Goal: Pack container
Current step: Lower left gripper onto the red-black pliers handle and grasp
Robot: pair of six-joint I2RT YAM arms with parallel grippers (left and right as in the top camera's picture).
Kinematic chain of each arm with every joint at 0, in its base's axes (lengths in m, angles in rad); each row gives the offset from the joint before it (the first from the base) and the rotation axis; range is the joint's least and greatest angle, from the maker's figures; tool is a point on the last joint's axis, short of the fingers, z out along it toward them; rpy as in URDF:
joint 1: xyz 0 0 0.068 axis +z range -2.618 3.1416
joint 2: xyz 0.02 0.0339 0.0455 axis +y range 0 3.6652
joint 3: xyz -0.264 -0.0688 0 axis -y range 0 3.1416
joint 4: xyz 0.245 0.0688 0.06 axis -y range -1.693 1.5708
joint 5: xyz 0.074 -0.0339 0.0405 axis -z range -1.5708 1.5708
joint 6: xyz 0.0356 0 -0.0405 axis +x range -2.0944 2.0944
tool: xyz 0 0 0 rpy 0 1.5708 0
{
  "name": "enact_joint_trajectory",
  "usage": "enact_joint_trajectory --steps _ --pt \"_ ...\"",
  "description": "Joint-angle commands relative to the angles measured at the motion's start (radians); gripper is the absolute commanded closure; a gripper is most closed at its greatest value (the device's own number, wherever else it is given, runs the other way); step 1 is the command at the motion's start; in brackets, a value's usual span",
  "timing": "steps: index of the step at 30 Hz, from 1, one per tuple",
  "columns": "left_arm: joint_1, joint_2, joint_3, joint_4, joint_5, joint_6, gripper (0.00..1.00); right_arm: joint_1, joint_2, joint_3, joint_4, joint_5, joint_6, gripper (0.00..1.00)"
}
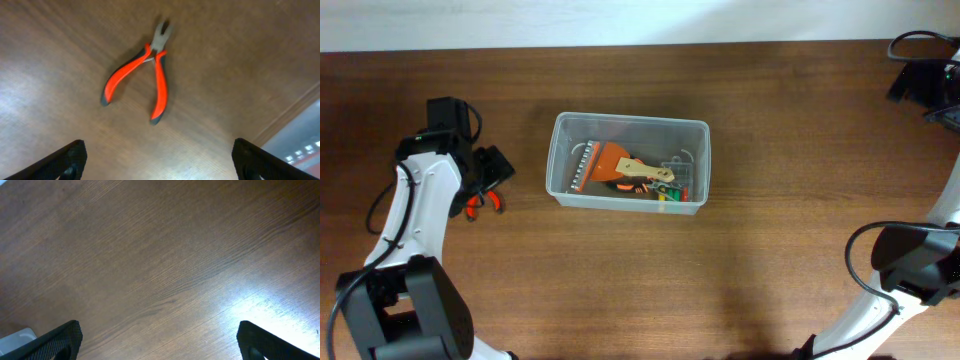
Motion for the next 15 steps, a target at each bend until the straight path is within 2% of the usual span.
enact_joint_trajectory --steps 1,15 --pt "0.002 0.024 -0.008 0.038 0.032 -0.073 0.06 0.005 -0.004 -0.002 0.000 -0.002 0.005 0.01" --pt "0.002 0.311 -0.008 0.144 0.103 -0.043 0.07 0.005 -0.004 -0.002 0.000 -0.002 0.005 0.01"
